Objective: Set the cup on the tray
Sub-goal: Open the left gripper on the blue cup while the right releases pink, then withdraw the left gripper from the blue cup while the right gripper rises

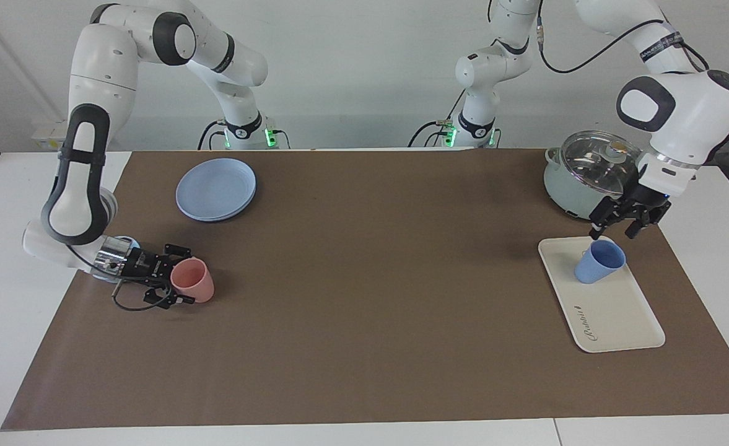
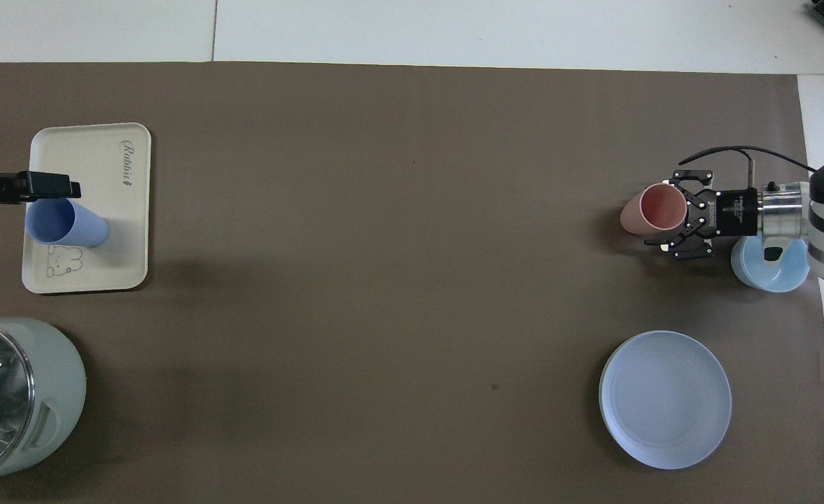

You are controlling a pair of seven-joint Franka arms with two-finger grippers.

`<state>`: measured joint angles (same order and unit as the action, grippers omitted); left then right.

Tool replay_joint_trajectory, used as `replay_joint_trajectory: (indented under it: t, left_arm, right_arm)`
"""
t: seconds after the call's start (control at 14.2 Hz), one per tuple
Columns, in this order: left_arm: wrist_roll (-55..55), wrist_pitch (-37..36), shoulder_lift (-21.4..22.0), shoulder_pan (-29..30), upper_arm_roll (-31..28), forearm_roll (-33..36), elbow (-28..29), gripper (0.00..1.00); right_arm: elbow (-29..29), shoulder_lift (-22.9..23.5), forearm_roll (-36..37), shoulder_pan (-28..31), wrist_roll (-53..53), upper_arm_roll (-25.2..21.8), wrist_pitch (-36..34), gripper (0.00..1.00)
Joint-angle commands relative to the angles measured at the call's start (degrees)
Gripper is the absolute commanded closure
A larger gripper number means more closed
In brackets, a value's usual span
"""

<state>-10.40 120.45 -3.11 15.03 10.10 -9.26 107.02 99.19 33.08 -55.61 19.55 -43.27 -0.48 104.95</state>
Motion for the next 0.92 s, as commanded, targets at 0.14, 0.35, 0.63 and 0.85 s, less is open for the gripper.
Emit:
replay_joint_trajectory:
  t: [0.14, 0.35, 0.63, 0.85]
  left_arm:
    - [6.9, -7.5, 4.9, -9.9, -0.9, 2.3, 1.7, 0.00]
    - [10.1, -10.2, 6.5, -16.0, -0.8, 6.2, 2.8, 0.00]
    - [10.3, -19.1, 6.4, -16.1, -0.9, 7.4, -3.5, 0.00]
    - [10.0, -27.2, 5.4, -15.6, -1.3, 7.6, -11.8, 0.00]
  right_arm:
    - [0.4, -2.0, 4.5, 1.1, 1.7, -2.2, 3.7, 0.00]
    - [0.0, -4.9, 14.0, 0.5, 3.5, -2.0, 7.3, 0.00]
    - [0.0, -10.9, 32.1, -3.1, 11.8, -1.9, 8.8, 0.00]
    - [0.1, -16.4, 45.3, -7.8, 14.4, -1.7, 7.9, 0.00]
